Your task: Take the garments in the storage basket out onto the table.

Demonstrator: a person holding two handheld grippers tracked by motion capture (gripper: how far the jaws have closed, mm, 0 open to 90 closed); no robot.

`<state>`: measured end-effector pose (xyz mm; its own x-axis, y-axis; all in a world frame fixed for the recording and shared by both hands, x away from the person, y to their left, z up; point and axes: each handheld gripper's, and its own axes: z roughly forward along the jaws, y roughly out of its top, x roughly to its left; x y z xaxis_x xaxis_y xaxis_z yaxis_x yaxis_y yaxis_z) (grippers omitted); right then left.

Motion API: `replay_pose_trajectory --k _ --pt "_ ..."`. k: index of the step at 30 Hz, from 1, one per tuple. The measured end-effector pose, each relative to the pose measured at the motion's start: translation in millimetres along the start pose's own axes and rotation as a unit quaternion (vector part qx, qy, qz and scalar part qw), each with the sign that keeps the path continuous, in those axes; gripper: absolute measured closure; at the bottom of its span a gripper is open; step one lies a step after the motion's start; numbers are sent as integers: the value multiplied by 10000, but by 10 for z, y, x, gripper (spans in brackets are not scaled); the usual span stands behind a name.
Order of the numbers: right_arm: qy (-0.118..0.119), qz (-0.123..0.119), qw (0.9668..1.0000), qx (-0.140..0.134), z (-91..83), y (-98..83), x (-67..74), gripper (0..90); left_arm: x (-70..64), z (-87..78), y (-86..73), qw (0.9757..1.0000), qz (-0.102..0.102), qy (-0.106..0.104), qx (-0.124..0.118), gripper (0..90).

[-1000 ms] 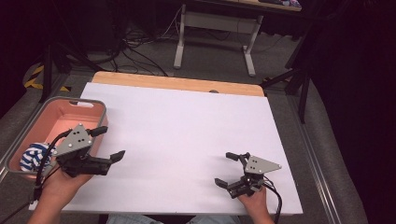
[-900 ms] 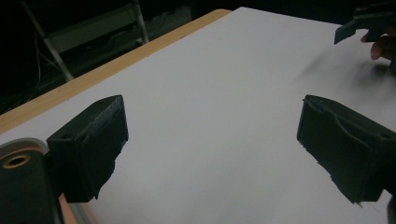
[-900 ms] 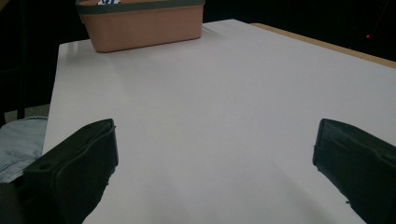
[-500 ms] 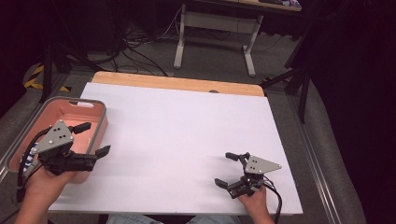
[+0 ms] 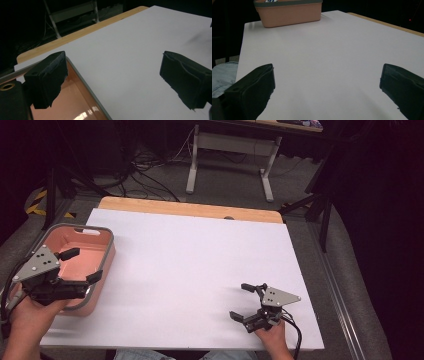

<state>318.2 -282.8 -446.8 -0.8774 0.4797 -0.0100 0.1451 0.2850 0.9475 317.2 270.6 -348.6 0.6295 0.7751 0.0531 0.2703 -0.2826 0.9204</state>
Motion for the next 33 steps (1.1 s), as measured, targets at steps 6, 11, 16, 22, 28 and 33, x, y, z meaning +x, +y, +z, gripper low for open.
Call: replay_pose_trajectory --k 6,11,16,22,28,33 --pt "4 1 10000 6 0 -1 -1 3 103 -37 -46 9992 12 290 280 65" --pt "9 18 10000 5 -2 -2 -3 0 218 -83 -105 9989 -193 284 326 59" --pt "17 25 10000 10 0 -3 -3 0 312 -107 -179 9975 -339 419 453 41" --pt "26 27 10000 12 -2 -3 -2 1 439 -147 -274 9945 -554 617 641 26" --pt "10 21 10000 27 1 -3 0 0 528 -222 -359 9914 -675 801 786 24" --pt "7 34 10000 38 9 -3 -3 0 604 -265 -473 9849 -823 1106 1050 8"
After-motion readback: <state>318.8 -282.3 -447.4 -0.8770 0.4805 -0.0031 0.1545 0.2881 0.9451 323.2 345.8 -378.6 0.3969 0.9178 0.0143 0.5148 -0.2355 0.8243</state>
